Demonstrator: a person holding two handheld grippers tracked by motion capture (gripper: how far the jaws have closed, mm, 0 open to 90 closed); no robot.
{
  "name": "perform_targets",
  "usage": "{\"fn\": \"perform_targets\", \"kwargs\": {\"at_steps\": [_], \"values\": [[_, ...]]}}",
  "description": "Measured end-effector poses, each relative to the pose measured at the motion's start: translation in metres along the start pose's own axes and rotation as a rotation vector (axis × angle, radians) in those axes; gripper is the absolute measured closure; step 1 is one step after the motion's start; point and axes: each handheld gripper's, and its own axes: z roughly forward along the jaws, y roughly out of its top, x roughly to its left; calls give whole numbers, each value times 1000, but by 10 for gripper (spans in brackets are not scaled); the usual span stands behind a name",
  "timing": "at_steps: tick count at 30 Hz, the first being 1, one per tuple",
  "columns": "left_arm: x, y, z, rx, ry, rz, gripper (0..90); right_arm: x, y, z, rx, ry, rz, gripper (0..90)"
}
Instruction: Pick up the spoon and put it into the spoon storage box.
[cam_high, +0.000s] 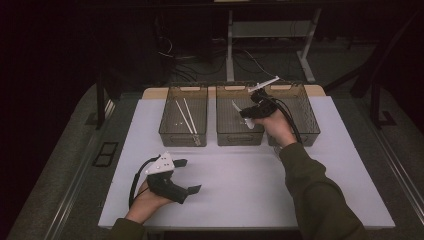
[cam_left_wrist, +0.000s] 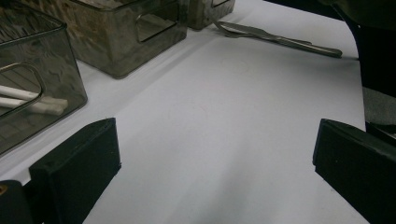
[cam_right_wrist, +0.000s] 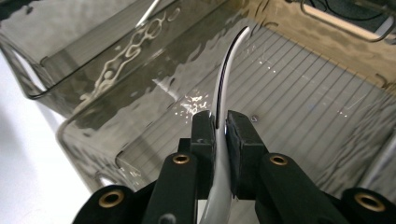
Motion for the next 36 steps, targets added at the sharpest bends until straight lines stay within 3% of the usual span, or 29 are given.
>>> {"fn": "perform_targets", "kwargs": {"at_steps": [9,23,36], "values": [[-1,1,1,1,-5,-1,0,-3,-4,26,75,-13,-1,812],[-2,1,1,-6,-7,-1,0,5,2,43,179,-31,-12,810],[-2,1,1,-4,-9,5,0,4,2,42,171,-5,8,724]]}}
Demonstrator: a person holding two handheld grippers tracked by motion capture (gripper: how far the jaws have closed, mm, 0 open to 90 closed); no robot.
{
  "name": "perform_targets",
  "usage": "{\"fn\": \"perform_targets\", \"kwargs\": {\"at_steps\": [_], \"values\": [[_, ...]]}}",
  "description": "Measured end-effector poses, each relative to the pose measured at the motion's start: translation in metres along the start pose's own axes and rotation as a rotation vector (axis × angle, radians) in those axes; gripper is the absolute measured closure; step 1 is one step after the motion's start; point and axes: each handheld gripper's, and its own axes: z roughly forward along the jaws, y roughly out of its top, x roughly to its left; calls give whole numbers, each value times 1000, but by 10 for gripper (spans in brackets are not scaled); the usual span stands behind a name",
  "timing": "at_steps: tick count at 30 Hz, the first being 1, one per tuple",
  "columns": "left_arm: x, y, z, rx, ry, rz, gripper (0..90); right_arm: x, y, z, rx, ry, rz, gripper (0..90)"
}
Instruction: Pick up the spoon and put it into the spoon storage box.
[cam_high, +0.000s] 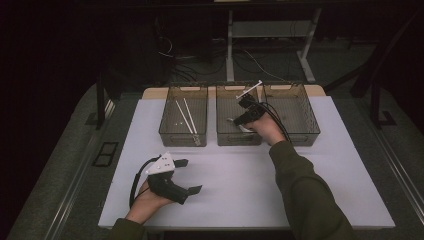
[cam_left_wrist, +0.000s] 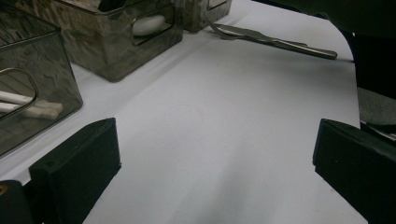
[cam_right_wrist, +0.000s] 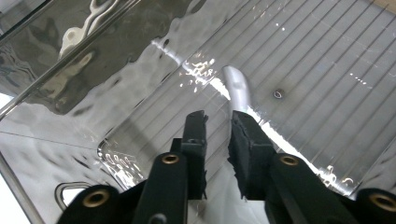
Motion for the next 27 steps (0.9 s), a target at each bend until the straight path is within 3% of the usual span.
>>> {"fn": "perform_targets", "kwargs": {"at_steps": [10,19,27], "values": [[0,0,0,2,4,1,0,-1,0,-15,-67,37,23,548],[1,-1,-1,4,7,-4,0,2,-6,-43,-148,41,6,443],[3,-4,-2,1,10,-16,0,9,-20,-61,-201,66,-1,406]]}}
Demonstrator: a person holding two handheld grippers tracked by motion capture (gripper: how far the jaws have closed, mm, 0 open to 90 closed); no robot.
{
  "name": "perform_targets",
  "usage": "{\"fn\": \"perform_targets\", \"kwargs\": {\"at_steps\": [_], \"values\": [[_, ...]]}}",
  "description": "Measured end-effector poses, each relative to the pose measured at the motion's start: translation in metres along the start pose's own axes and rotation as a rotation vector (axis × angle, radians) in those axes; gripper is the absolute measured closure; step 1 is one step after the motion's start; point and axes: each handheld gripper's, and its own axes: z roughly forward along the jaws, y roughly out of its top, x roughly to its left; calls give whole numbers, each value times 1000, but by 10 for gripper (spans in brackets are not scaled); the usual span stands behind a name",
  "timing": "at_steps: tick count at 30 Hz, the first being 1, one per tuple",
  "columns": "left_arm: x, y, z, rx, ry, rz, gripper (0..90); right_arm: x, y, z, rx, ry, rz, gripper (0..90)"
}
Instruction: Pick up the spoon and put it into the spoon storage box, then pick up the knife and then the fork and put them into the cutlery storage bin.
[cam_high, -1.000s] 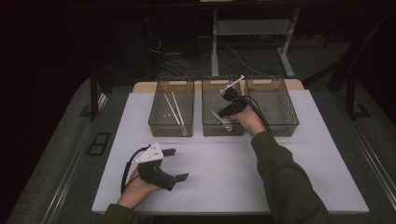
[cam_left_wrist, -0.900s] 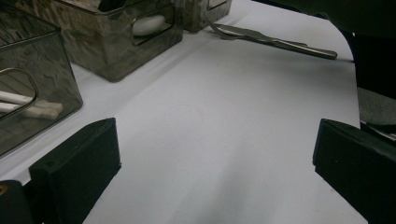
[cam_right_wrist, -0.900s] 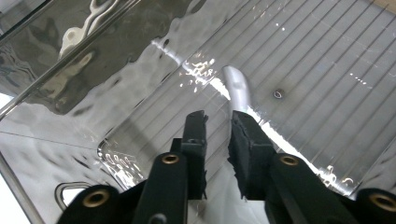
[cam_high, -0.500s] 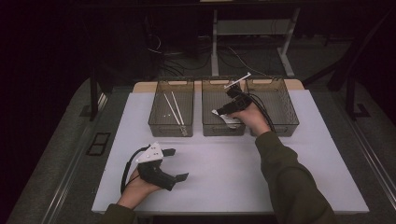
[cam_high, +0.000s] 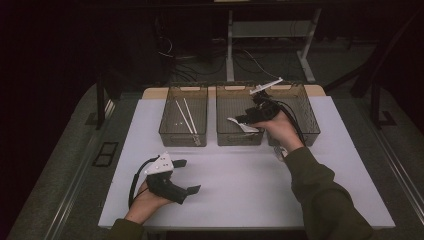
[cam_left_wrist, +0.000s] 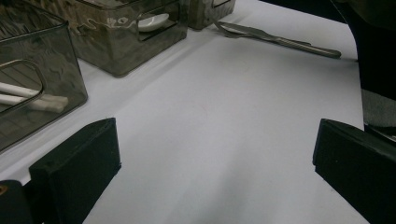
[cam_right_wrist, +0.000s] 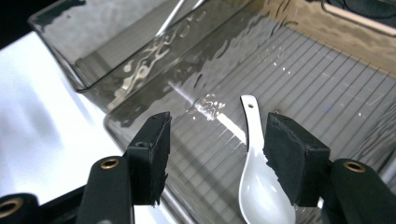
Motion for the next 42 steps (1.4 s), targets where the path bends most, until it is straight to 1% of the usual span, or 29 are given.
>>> {"fn": "perform_targets", "kwargs": {"at_steps": [6,10,11,16,22,25,33,38,42], "values": [[0,-1,-1,-2,3,-5,0,4,-13,-14,-27,11,-22,403],[0,-1,-1,-1,5,-8,0,7,-22,-25,-50,22,-27,403],[0,-1,-1,0,6,-8,0,8,-24,-28,-59,25,-36,403],[0,0,-1,3,8,-3,0,11,-37,-43,-87,42,-46,400],[1,0,-1,2,5,0,0,15,-53,-58,-106,42,-65,390],[1,0,0,4,6,1,0,16,-64,-65,-117,46,-64,386],[-2,2,0,4,11,10,0,17,-90,-81,-98,35,-56,393],[-2,2,0,4,13,11,0,15,-105,-91,-88,12,-42,395],[-1,2,-1,5,14,10,0,13,-114,-96,-81,3,-40,396]]}}
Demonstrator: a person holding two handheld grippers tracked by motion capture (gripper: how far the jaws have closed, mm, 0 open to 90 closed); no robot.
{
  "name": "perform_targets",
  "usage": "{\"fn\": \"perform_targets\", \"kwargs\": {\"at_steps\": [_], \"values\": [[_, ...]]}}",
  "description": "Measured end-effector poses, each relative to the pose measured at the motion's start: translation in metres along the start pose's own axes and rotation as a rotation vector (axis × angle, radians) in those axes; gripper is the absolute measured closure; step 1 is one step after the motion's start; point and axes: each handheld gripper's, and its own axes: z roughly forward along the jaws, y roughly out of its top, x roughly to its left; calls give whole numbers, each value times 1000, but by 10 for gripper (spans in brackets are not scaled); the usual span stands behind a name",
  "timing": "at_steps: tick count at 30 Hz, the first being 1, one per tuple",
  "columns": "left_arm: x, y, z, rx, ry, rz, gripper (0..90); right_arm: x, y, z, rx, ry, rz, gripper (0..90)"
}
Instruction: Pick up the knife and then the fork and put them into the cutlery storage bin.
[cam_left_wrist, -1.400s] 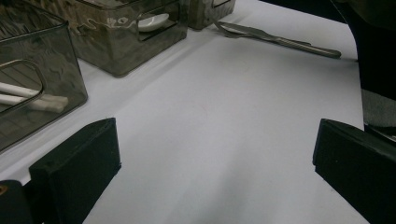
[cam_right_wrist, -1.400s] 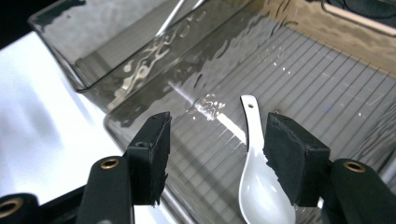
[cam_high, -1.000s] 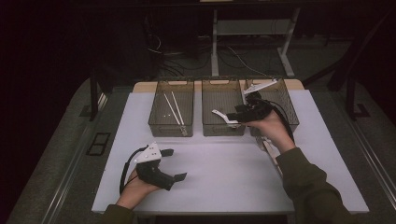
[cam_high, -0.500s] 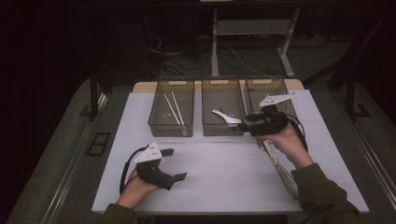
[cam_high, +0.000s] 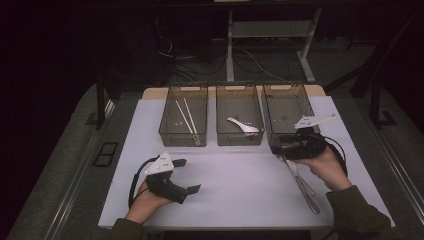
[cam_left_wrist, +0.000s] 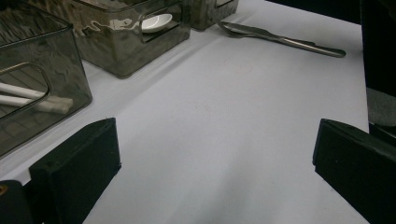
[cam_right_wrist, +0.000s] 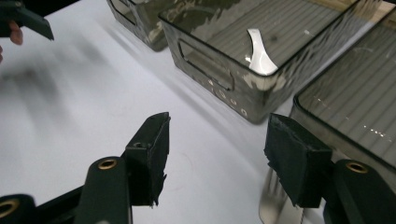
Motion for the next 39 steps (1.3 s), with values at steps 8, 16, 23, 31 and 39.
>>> {"fn": "perform_targets", "kwargs": {"at_steps": [8,16,23,31,39], "values": [[0,0,1,3,0,-1,0,0,-21,-10,25,-25,8,453],[0,0,-1,-3,6,-1,0,-1,-42,-19,63,-58,35,538],[0,0,-1,-1,5,5,0,1,-59,-25,99,-103,46,600],[-1,1,-1,0,6,4,0,-3,-75,-25,135,-144,46,720],[-2,1,-1,-3,5,4,0,-23,-79,-13,165,-184,71,887]]}}
